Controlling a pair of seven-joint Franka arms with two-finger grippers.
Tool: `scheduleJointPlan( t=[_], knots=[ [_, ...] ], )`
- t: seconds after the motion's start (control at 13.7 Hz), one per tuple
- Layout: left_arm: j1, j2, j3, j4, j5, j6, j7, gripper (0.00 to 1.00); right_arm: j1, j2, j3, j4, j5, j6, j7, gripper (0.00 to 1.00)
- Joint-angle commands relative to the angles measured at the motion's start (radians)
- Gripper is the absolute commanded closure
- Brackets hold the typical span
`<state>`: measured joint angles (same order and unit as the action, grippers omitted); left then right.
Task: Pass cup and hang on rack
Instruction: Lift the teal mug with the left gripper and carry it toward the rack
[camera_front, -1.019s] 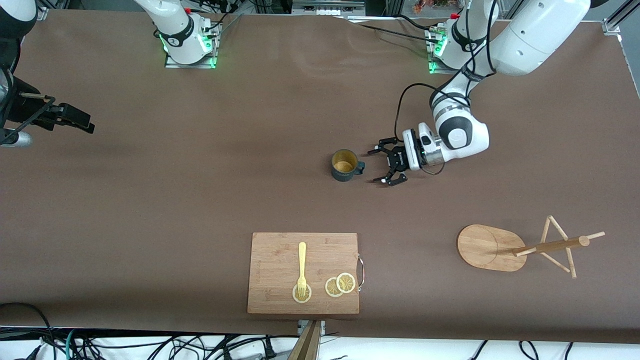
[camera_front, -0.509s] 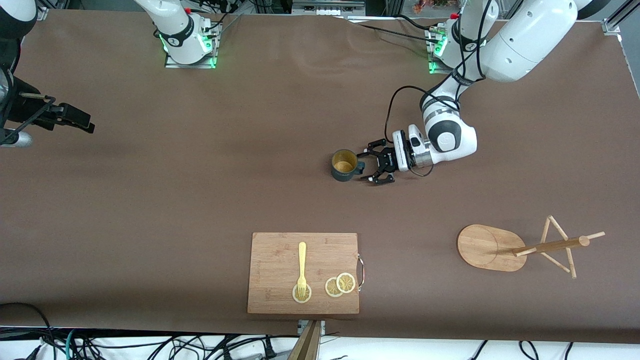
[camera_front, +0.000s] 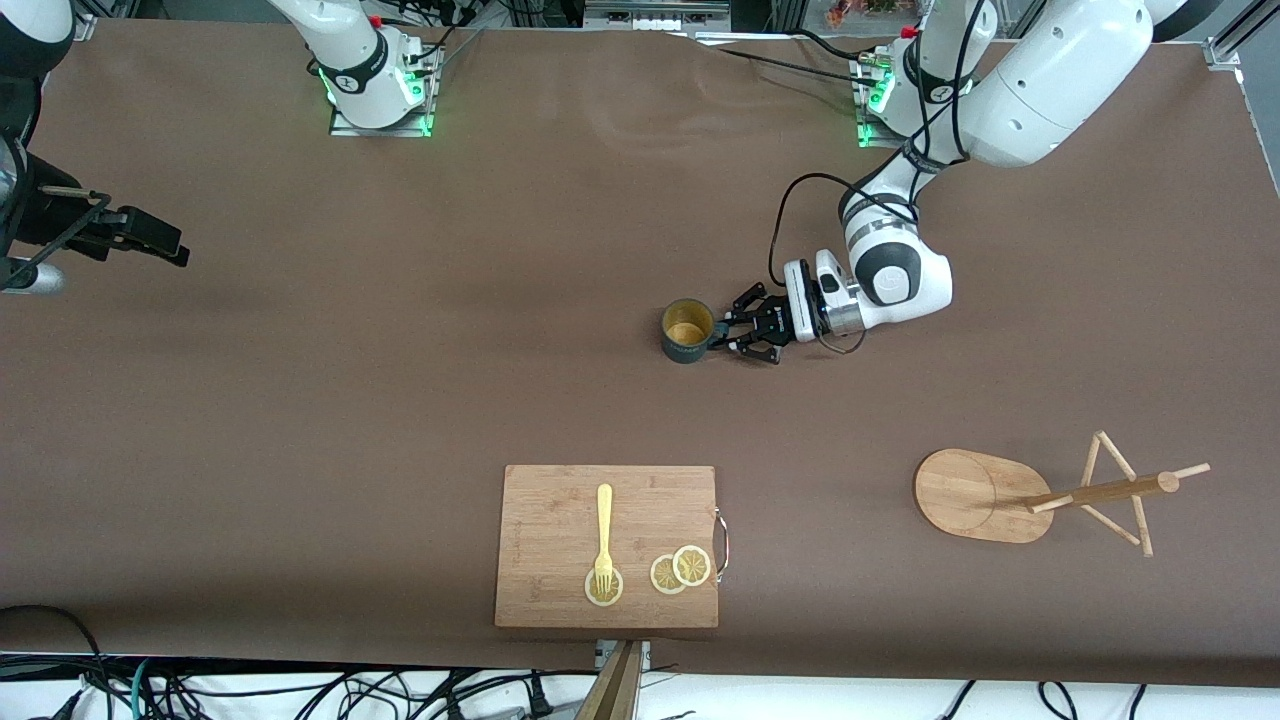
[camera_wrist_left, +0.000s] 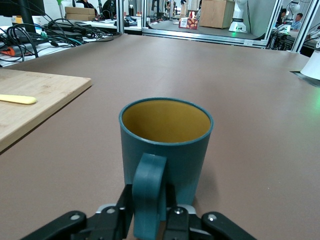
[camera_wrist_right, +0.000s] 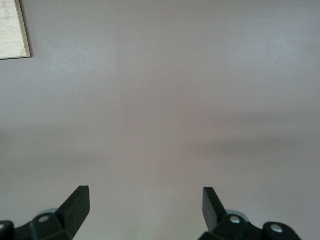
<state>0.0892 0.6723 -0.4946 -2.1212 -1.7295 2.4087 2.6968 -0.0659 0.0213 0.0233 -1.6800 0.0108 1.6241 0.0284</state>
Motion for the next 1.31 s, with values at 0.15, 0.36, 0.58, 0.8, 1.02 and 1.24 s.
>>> scheduleJointPlan(
  t=[0.15,0.36,0.58,0.8,1.02,1.24],
  knots=[
    [0.027,-0.061,0.008,-0.026,-0.030,-0.014,0.026,1.00,-0.014,0.012,0.010,0.026,0.014,-0.015,0.008,0.00],
    [0.107,-0.205,0.008,-0.113,-0.028,-0.023,-0.064,1.00,-0.014,0.012,0.010,0.026,0.015,-0.016,0.008,0.00],
    [0.205,-0.357,0.007,-0.219,-0.004,-0.094,-0.246,1.00,-0.014,0.011,0.012,0.026,0.015,-0.015,0.010,0.00],
    [0.297,-0.494,0.007,-0.296,0.077,-0.126,-0.406,1.00,-0.014,0.011,0.012,0.026,0.015,-0.018,0.008,0.00],
    [0.377,-0.626,0.007,-0.387,0.117,-0.178,-0.556,1.00,-0.012,0.011,0.012,0.026,0.015,-0.020,0.008,0.00],
    [0.501,-0.689,0.011,-0.384,0.334,-0.293,-0.853,1.00,-0.012,0.009,0.012,0.026,0.015,-0.027,0.008,0.00]
  ],
)
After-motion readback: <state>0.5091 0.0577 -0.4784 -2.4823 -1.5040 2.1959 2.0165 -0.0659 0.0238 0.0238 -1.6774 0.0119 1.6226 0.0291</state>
